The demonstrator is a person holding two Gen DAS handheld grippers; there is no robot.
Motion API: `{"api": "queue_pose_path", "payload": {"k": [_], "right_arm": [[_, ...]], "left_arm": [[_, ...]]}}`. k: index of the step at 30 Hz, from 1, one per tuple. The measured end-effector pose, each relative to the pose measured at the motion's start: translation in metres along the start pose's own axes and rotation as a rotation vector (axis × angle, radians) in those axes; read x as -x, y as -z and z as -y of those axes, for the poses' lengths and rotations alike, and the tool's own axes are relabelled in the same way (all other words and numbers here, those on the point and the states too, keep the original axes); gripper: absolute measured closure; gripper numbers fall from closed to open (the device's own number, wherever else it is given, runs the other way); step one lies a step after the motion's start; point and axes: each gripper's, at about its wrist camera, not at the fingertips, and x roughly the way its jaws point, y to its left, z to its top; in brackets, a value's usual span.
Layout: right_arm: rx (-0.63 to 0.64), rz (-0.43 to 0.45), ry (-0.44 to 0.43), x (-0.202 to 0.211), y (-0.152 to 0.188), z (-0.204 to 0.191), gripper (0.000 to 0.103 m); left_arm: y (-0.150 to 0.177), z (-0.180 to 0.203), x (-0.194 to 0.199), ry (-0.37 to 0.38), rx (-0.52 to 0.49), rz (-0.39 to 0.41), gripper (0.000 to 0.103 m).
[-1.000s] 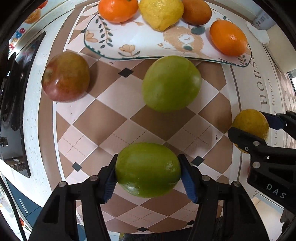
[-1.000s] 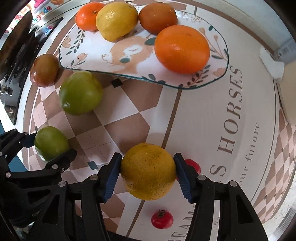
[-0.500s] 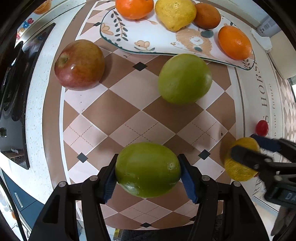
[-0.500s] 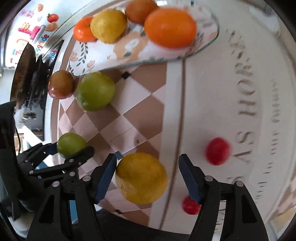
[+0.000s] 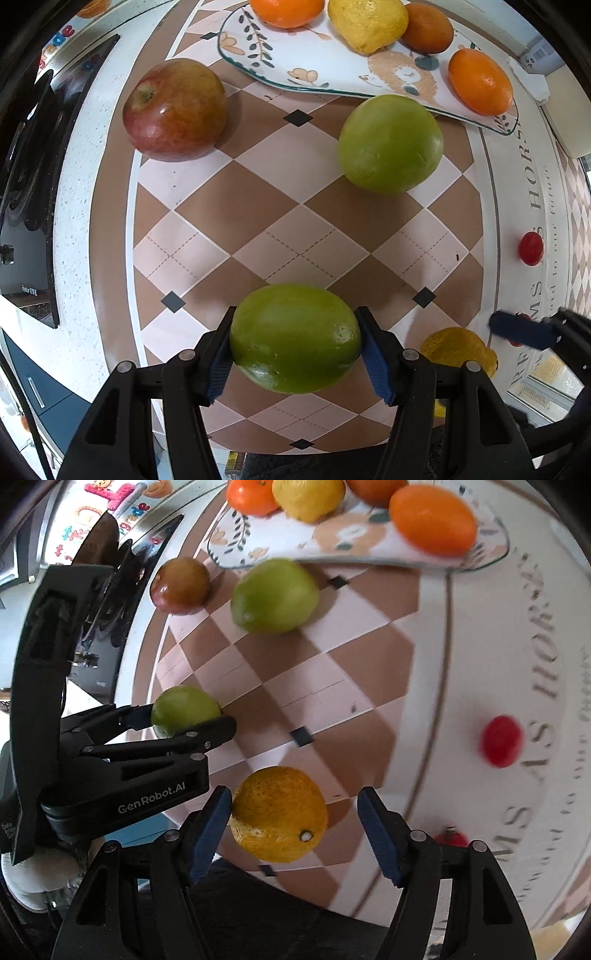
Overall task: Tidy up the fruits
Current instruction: 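Lift the green lime with the left tool while the right tool carries the yellow citrus toward the plate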
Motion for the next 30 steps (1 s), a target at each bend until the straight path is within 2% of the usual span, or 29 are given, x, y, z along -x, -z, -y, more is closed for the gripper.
{"api": "queue_pose_path", "payload": {"k": [3,6,9,12,17,21,26,30], "right_arm": [[0.013,-0.034,-0.023,-0.008,0.005,-0.003,0.031],[0.05,-0.061,-0.04,-0.016,0.009,-0.012,0.04],[0.11,-0.065,0.016,-0.017,0.017,-0.024,0.04],[0.117,-0.064,0.045,-0.016,0.021,-0.029,0.041],[0.069,-0.004,0.03,0.006,0.022,-0.025,0.041],[0.012,0.053,-0.009,0.029,0.015,-0.008,0.041],[-0.064,0.141,-0.053,0.07,-0.01,0.021,0.041],[-0.122,0.218,-0.065,0.104,-0.038,0.051,0.041]], "left_arm": [[0.003,-0.01,0.001,-0.002,0.011,0.0,0.044],[0.004,-0.019,0.001,-0.002,0.022,-0.001,0.044],[0.005,-0.025,0.0,-0.003,0.025,-0.003,0.044],[0.004,-0.027,0.0,-0.002,0.026,-0.006,0.044],[0.001,-0.031,0.01,0.012,0.035,0.01,0.044],[-0.006,-0.031,0.039,0.053,0.031,0.052,0.044],[-0.038,-0.026,0.091,0.098,0.034,0.154,0.044],[-0.078,-0.014,0.115,0.075,0.031,0.22,0.044]]}}
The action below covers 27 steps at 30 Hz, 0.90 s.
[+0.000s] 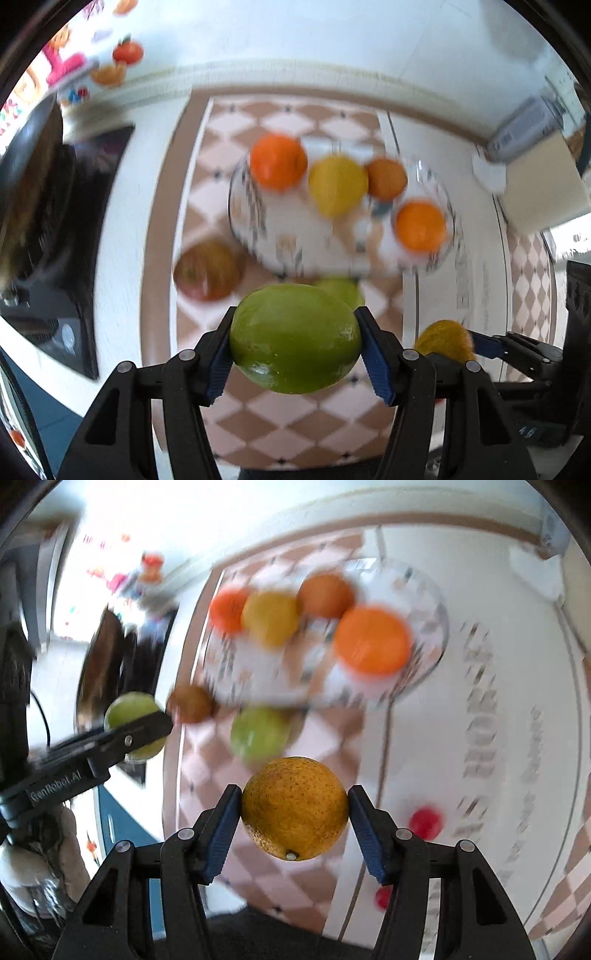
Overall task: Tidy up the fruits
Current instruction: 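Lift the green lime with the left tool while the right tool carries the yellow citrus toward the plate, then open the left tool over the plate while the right tool releases the yellow citrus there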
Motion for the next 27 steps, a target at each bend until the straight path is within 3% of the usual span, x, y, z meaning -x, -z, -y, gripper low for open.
{"api": "queue_pose_path", "payload": {"k": [6,14,24,25,27], "right_arm": [[-0.025,0.089,0.048,0.024,-0.07,0.025,0.041],[0.017,0.07,0.192,0.003,-0.141,0.043,0.041],[0.014,0.017,0.247,-0.042,-0.167,0.047,0.04],[0.016,0.012,0.253,-0.043,-0.167,0.047,0.032],[0.026,0.01,0.249,-0.041,-0.165,0.044,0.016]], "left_arm": [[-0.049,0.007,-0.025,-0.053,0.029,0.001,0.044],[-0.07,0.013,-0.073,-0.056,0.045,-0.088,0.044],[-0.065,0.018,-0.096,0.018,0.1,-0.17,0.044],[-0.065,0.018,-0.097,0.023,0.104,-0.17,0.044],[-0.065,0.018,-0.094,0.02,0.099,-0.15,0.021]]}}
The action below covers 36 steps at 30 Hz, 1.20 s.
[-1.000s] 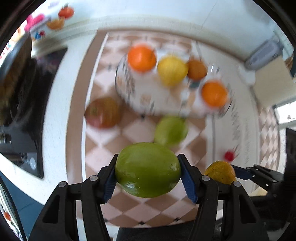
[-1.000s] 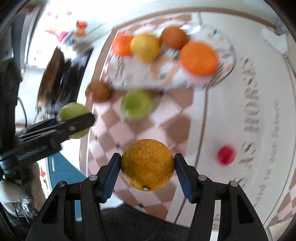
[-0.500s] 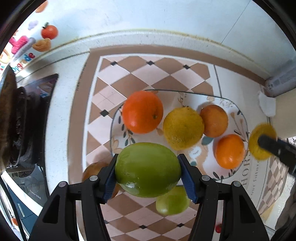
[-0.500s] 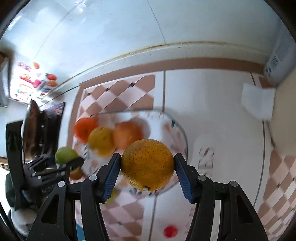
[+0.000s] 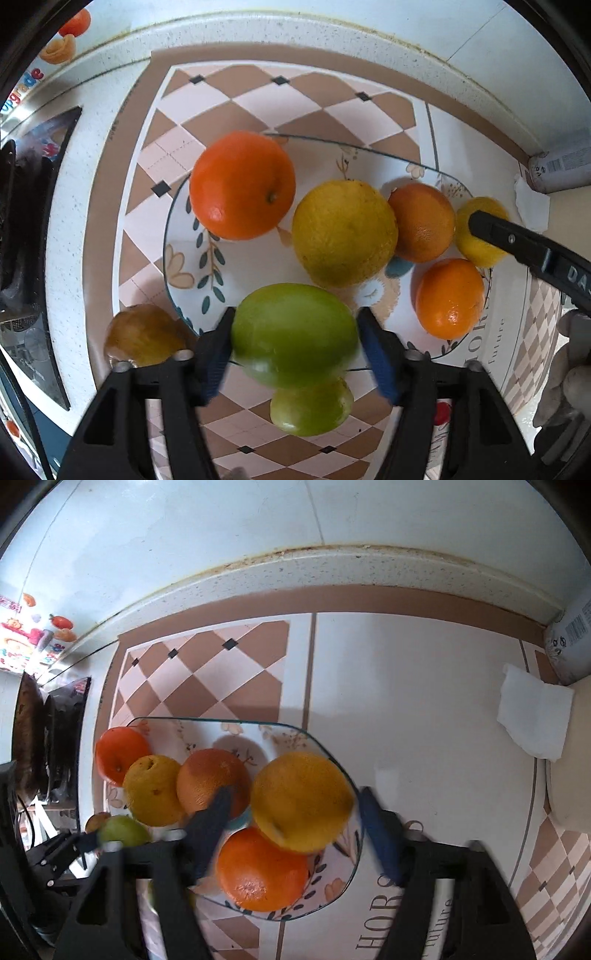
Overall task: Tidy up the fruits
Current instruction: 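Open the left tool over the plate while the right tool releases the yellow citrus there, then withdraw both tools from the plate toward the apple and remaining lime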
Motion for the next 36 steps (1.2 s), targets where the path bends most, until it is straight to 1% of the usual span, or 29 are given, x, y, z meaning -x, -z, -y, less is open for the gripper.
{"api": "queue_pose_path", "payload": {"k": [1,2,4,6,9,13,15,17,21,26,31,36], "right_arm": [[0.006,0.011,0.007,0.004,0.001,-0.001,0.013],[0.012,0.018,0.009,0.008,0.003,-0.002,0.013],[0.013,0.032,0.008,0.018,0.007,-0.004,0.011],[0.014,0.049,0.03,0.028,0.014,-0.005,0.009],[0.028,0.079,0.111,0.044,0.033,-0.008,0.009],[0.034,0.108,0.157,0.061,0.065,-0.016,0.009],[0.038,0.129,0.181,0.071,0.081,-0.02,0.009],[0.035,0.148,0.196,0.079,0.095,-0.025,0.009],[0.017,0.176,0.182,0.098,0.125,-0.034,0.009],[0.015,0.23,0.192,0.122,0.155,-0.047,0.009],[0.016,0.274,0.173,0.148,0.182,-0.059,0.009],[0.027,0.316,0.161,0.176,0.209,-0.072,0.009]], "left_arm": [[0.001,0.001,0.003,0.001,-0.005,0.017,0.015],[0.001,0.002,0.006,0.004,-0.009,0.027,0.012],[0.001,0.003,0.015,0.005,-0.01,0.046,0.012],[0.003,0.003,0.023,-0.007,-0.009,0.063,0.012],[0.01,-0.002,0.041,-0.047,-0.005,0.11,0.012],[0.03,-0.006,0.065,-0.136,0.012,0.188,0.012],[0.035,-0.013,0.075,-0.143,0.008,0.211,0.012],[0.046,-0.015,0.084,-0.161,0.001,0.241,0.012],[0.065,-0.015,0.1,-0.164,-0.026,0.275,0.012],[0.096,-0.009,0.121,-0.165,-0.051,0.322,0.012],[0.126,-0.009,0.144,-0.133,-0.05,0.355,0.012],[0.153,-0.007,0.171,-0.13,-0.068,0.417,0.012]]}}
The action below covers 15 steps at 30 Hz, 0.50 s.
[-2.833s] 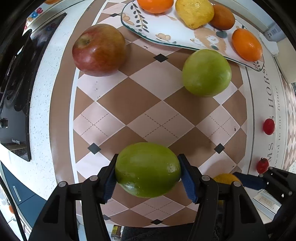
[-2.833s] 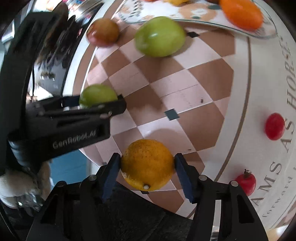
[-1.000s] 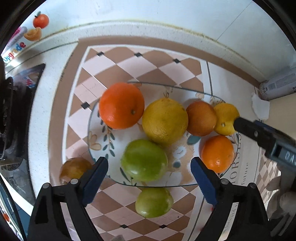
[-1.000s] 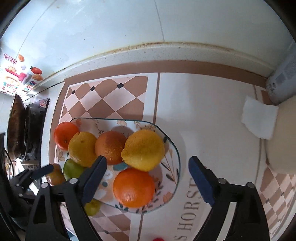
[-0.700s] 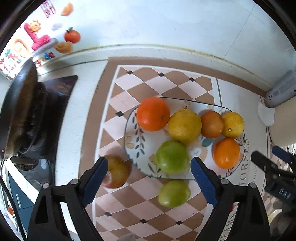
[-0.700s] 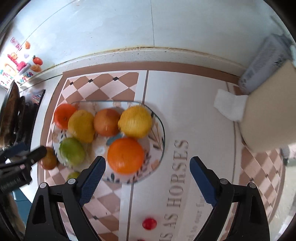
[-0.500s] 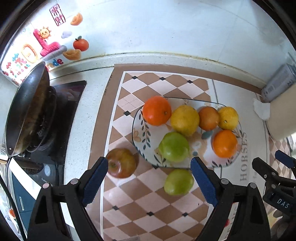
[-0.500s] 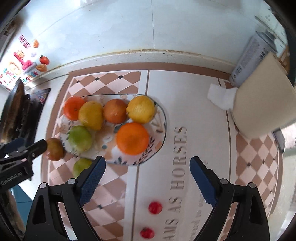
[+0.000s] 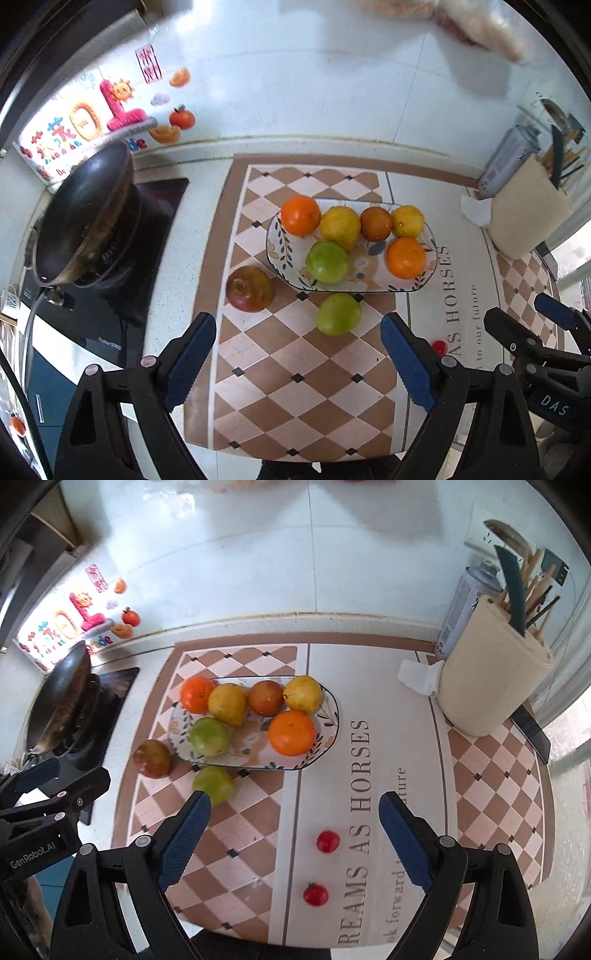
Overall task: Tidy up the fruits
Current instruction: 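Withdraw both tools from the plate toward the apple and remaining lime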
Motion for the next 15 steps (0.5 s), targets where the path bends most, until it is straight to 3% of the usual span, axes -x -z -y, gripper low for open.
{"api": "queue_pose_path", "payload": {"k": [15], "right_arm": [[-0.017,0.14,-0.021,0.097,0.034,-0.009,0.009]], "left_arm": [[0.027,-0.002,0.077,0.044,-0.002,0.084,0.012]]}}
